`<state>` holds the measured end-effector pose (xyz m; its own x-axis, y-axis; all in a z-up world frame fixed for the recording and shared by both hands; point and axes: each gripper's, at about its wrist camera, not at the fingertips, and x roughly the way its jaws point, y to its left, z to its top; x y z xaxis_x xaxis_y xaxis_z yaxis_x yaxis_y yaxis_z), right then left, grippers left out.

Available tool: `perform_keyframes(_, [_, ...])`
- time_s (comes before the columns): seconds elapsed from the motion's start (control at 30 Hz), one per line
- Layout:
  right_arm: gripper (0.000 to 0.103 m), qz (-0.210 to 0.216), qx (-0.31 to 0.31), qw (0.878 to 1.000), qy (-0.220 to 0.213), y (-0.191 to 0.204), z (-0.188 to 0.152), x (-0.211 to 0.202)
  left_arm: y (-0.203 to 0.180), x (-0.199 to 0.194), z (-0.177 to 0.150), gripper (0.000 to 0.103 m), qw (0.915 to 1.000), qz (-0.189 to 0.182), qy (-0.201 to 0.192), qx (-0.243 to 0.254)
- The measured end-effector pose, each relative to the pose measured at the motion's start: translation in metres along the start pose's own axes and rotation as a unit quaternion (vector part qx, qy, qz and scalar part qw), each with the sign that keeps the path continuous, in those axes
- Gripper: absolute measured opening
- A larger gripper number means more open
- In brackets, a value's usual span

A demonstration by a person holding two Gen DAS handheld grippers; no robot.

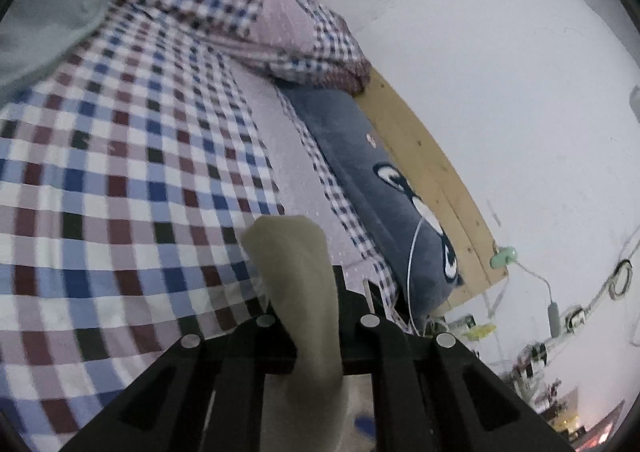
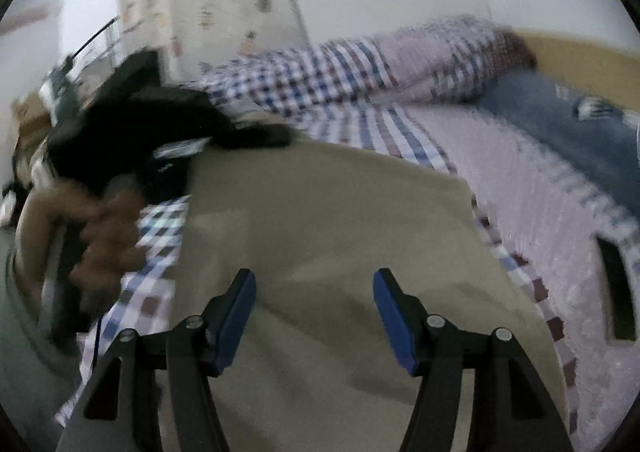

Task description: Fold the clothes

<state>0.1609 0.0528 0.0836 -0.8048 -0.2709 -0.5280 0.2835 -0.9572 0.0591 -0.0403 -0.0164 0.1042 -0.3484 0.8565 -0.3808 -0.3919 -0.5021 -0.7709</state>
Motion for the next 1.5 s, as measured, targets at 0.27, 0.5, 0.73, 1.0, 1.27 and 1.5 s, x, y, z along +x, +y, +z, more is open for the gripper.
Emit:
perform_keyframes(0.27, [0.072,-0.054,-0.155,0.986,-0.004,0.122,-0.064,-0.022,0.023,-0.087,0.01,0.009,0.992,0.044,-0.107,-0.05])
perform_keyframes(0.5, [0.072,-0.128,-0.298,0.945,-0.048,0.2,-0.121,-0.024,0.043,-0.142,0.01,0.009,0.984,0.06,-0.151,-0.075])
perform_keyframes(0.73, [0.072,-0.179,-0.299,0.937,-0.036,0.221,-0.123,0.007,0.051,-0.17,0.001,0.009,0.9797,0.078,-0.168,-0.078])
perform_keyframes(1.0, [0.031,-0.188,-0.31,0.932,-0.003,0.207,-0.127,0.023,0.067,-0.209,-0.02,0.008,0.9707,0.09,-0.192,-0.113])
perform_keyframes(1.27, [0.008,-0.091,-0.305,0.948,0.023,0.179,-0.089,-0.029,0.073,-0.286,-0.072,0.008,0.9523,0.106,-0.246,-0.147])
perform_keyframes(1.5, [0.007,0.031,-0.303,0.952,0.027,0.194,-0.034,-0.076,0.061,-0.392,-0.119,0.008,0.9268,0.132,-0.306,-0.174])
